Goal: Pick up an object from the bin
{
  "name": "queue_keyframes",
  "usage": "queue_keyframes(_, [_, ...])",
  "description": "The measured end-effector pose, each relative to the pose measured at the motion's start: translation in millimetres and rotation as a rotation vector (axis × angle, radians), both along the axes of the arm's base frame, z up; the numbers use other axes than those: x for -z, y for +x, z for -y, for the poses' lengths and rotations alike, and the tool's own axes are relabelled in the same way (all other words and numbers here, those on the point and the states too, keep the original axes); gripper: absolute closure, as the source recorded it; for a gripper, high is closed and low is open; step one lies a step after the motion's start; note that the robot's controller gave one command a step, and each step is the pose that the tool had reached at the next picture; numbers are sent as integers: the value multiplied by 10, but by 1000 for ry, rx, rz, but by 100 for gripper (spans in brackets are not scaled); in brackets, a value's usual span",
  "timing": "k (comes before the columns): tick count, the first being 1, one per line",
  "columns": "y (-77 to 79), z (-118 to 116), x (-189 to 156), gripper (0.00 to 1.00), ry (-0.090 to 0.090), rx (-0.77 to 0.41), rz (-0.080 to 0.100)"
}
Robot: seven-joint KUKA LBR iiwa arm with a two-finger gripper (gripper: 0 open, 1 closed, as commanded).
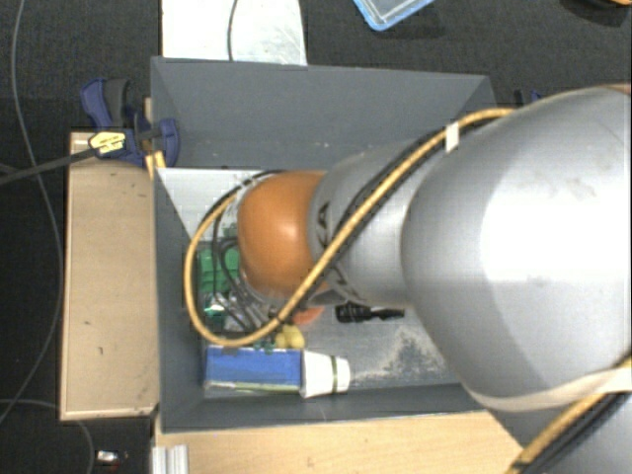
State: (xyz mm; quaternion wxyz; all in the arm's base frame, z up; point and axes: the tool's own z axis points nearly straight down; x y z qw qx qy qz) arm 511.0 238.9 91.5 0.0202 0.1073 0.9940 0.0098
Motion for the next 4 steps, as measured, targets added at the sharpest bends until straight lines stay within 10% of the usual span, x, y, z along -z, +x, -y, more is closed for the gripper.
queue_keyframes(4, [6, 0, -964, 100, 3, 4, 2])
